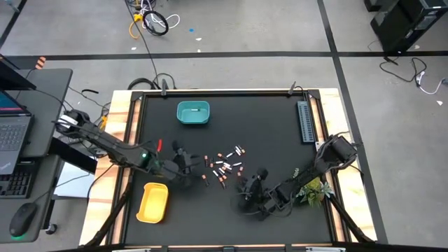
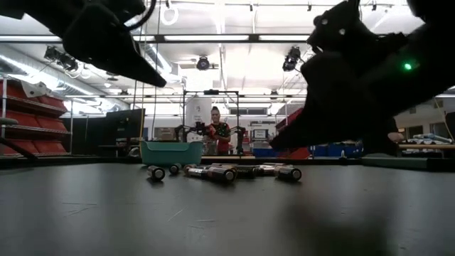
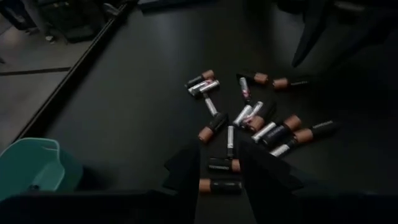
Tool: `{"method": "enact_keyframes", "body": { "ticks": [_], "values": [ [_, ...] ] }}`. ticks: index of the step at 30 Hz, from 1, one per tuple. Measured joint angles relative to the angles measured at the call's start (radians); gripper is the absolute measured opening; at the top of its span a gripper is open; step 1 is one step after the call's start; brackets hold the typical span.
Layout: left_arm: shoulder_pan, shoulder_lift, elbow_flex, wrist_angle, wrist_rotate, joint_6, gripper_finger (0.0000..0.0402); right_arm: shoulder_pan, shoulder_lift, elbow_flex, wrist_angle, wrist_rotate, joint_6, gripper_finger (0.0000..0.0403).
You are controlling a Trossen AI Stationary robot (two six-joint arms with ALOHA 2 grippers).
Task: Sort batteries
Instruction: Put the black battery into the yellow bin
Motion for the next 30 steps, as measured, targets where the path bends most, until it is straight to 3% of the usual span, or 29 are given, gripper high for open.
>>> {"method": "enact_keyframes", "body": {
  "ticks": [5,10,18,25,30],
  "values": [
    [-0.088,-0.003,0.000,-0.004,-0.144,-0.002,0.0125,-0.001,0.001,0.000,-0.058,0.036,0.050,0.0118],
    [-0.145,-0.003,0.000,-0.006,-0.189,-0.022,0.0125,0.000,0.001,0.000,-0.056,0.047,0.042,0.0117],
    [-0.169,-0.003,-0.001,-0.021,-0.218,-0.035,0.0124,0.097,0.001,0.014,0.013,0.295,0.040,0.0110],
    [-0.158,-0.003,-0.001,-0.031,-0.221,-0.034,0.0124,0.055,0.078,0.208,-0.028,0.306,-0.108,0.0100],
    [-0.172,-0.003,-0.001,-0.052,-0.220,-0.060,0.0124,0.023,0.078,0.215,-0.231,0.251,0.130,0.0098]
  ]
}}
